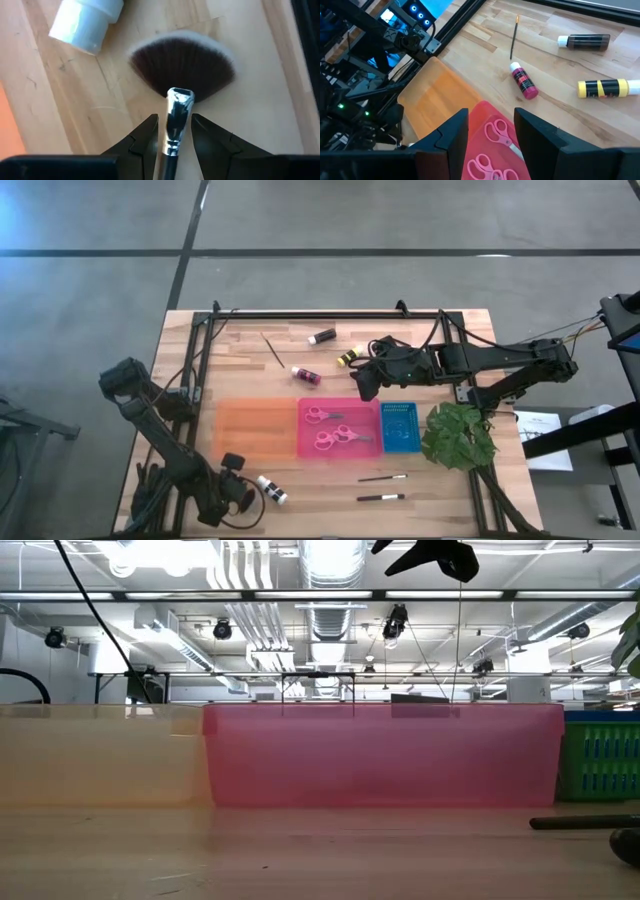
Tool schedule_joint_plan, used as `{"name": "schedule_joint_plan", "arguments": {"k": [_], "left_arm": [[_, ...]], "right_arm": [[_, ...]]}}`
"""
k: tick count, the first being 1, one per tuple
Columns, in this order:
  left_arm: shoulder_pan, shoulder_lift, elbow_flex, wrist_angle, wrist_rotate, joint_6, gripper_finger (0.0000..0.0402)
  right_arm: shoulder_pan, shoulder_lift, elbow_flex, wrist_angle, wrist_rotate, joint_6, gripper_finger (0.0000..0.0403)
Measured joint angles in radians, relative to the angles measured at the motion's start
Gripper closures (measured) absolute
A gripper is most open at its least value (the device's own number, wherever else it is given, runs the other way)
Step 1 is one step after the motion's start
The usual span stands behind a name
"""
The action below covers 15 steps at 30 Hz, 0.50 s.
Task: Pick & Place Paint Supplies
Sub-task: Put the silver highlighter brush into the orange bin
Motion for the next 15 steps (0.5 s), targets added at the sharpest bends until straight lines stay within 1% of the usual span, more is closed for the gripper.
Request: {"name": "schedule_joint_plan", "arguments": {"k": [15], "left_arm": [[0.000,0.001,-0.004,-0.010,0.020,-0.004,0.0277]], "right_arm": [[0.000,0.000,0.000,0.000,-0.002,-0.008,0.0246]]}}
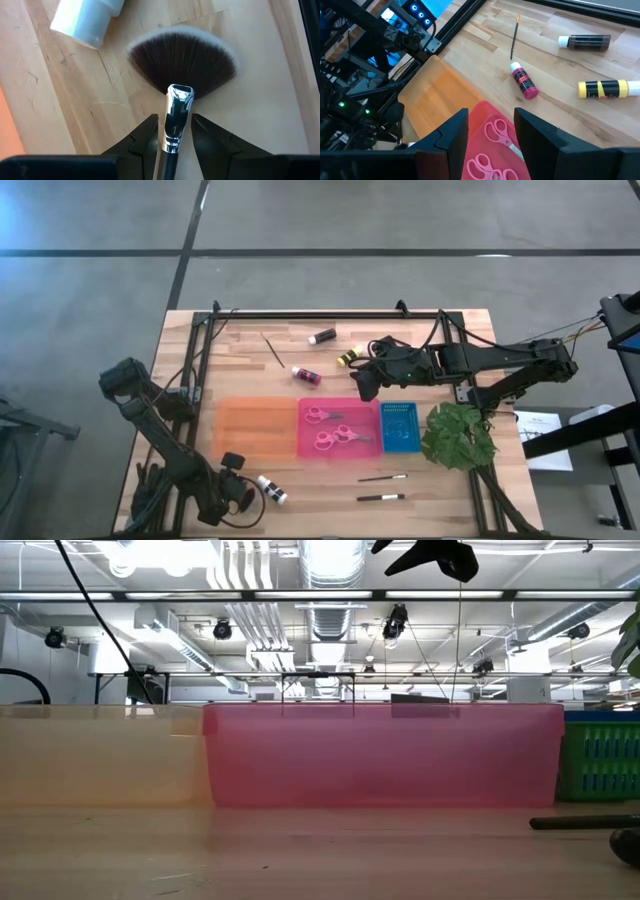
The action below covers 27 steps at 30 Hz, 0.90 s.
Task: Pick & Place Paint Supplies
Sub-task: Put the silver highlighter brush into the orange bin
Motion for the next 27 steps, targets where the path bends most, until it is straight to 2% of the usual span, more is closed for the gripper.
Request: {"name": "schedule_joint_plan", "arguments": {"k": [14,27], "left_arm": [[0.000,0.005,-0.001,0.020,0.053,-0.017,0.0277],[0.000,0.005,-0.002,0.013,0.031,-0.016,0.0277]], "right_arm": [[0.000,0.000,0.000,0.000,-0.001,0.000,0.0246],[0.000,0.000,0.000,0.000,-0.008,0.001,0.0246]]}}
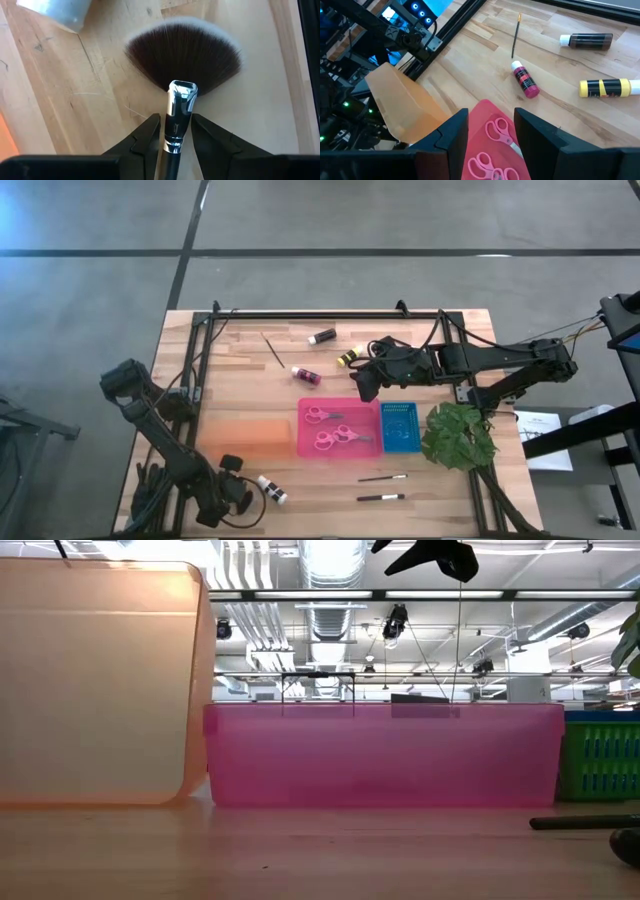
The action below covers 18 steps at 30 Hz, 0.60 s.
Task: Pick & Place Paint Supplies
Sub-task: Put the silver highlighter brush into the orange bin
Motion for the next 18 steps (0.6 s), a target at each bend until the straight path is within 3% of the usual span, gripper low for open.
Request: {"name": "schedule_joint_plan", "arguments": {"k": [7,15,18], "left_arm": [[-0.001,-0.001,-0.003,-0.004,-0.007,0.000,0.0285],[0.000,-0.002,-0.003,-0.009,-0.010,0.002,0.0347],[0.000,-0.002,-0.002,-0.007,-0.007,-0.013,0.0353]], "right_arm": [[0.000,0.000,0.000,0.000,0.000,0.003,0.0246],[0.000,0.000,0.000,0.001,0.000,0.003,0.0246],[0.000,0.000,0.000,0.002,0.000,0.003,0.0246]]}}
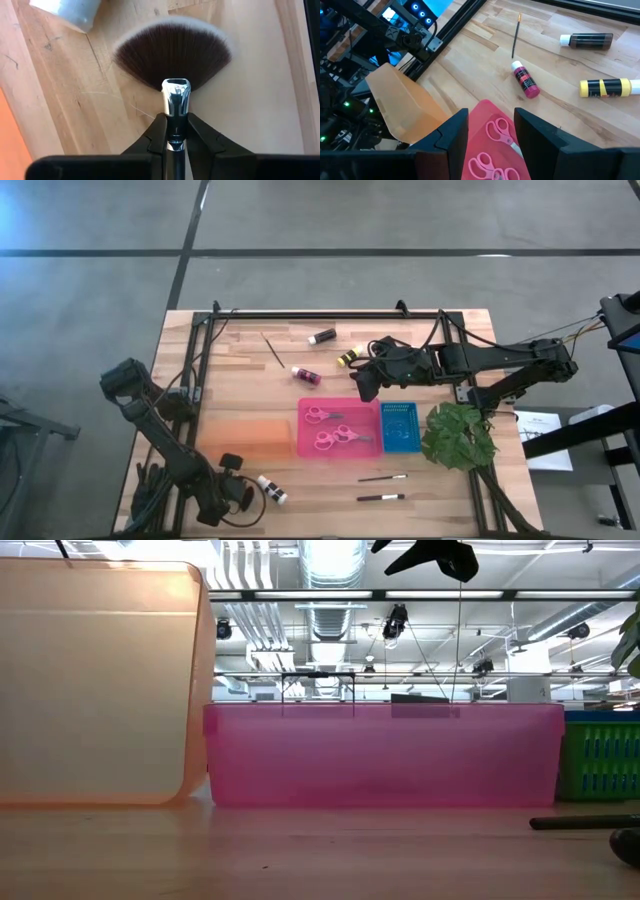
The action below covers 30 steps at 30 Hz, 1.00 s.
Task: Pick & Place Paint Supplies
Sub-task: Put the silver highlighter brush into the orange bin
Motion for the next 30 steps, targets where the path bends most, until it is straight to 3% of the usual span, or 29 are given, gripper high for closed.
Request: {"name": "schedule_joint_plan", "arguments": {"k": [17,30], "left_arm": [[0.000,0.003,0.124,-0.149,-0.012,-0.028,0.0348],[0.020,-0.073,0.195,-0.422,-0.086,-0.029,0.0347]], "right_arm": [[0.000,0.000,0.000,0.000,0.000,-0.004,0.0246],[0.009,-0.001,0.000,0.000,0.002,-0.022,0.0246]]}}
